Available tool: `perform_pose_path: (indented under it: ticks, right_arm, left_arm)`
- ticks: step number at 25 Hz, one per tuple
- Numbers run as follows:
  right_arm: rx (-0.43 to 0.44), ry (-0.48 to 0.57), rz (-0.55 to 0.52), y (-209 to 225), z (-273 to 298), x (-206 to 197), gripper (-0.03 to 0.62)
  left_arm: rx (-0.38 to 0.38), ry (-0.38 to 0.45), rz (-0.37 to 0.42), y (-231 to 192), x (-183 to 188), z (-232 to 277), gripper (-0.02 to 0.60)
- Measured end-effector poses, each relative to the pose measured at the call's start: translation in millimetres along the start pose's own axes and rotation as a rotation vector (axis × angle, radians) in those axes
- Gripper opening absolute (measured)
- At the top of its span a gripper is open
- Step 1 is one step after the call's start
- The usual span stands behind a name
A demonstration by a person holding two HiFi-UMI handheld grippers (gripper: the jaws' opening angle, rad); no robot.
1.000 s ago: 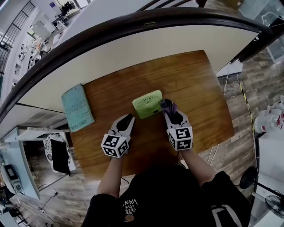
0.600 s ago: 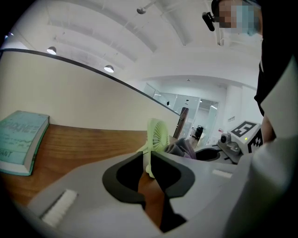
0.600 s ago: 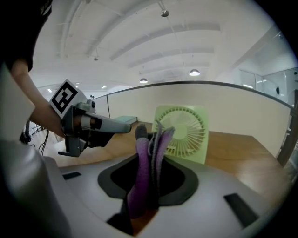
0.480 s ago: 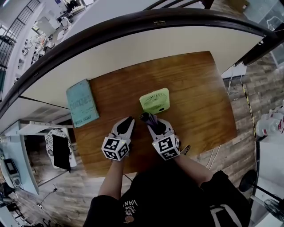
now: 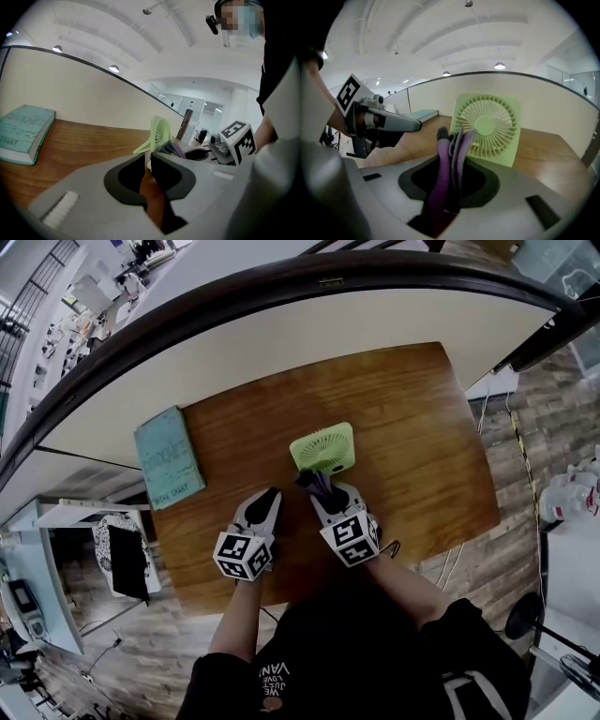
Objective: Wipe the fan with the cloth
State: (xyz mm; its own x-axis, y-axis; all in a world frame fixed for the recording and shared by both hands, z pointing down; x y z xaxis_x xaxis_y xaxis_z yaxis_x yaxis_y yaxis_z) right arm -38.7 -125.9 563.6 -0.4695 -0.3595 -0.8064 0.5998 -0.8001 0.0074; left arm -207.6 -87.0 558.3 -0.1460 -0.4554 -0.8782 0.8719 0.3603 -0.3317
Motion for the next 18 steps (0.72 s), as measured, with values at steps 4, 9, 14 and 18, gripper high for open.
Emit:
perform_pose_path:
  ticks: [4,9,14,18]
  right_arm:
    - [-0.047,-0.012,0.036,15.8,-8.2,-7.3,0.12]
    - [-0.122,-0.016,0.101,40.4,-19.5,-18.6,0.12]
    - [-0.214,-0.019,0.213,64.1,-31.3,-27.0,0.12]
    - [-0.281,-0.024,0.263,78.1,-37.5,-32.3,0.12]
  left_arm:
    - [-0.018,-0.012,0.003,4.4,-1.9,6.8,0.049]
    - [-0.035,-0.023,0.006,7.9,-2.9,12.2,0.049]
    - [-0.042,-0.03,0.008,9.6,-3.7,13.7,0.048]
    - [-0.043,-0.034,0.011,9.5,-3.8,12.0,0.048]
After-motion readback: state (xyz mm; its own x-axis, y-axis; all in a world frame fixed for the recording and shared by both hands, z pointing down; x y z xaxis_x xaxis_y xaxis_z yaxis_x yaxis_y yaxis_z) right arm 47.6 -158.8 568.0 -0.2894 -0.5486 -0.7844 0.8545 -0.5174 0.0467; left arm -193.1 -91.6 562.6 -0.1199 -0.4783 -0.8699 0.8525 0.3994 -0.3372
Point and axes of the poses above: the fingertips, and each gripper's own axes: z forward along the fingers, y to its right, x out of its top, the point moved 8 cm from there along -z, backward along the fingers, and after that the axes turned 1 degree about z, right-handed, at the moved point
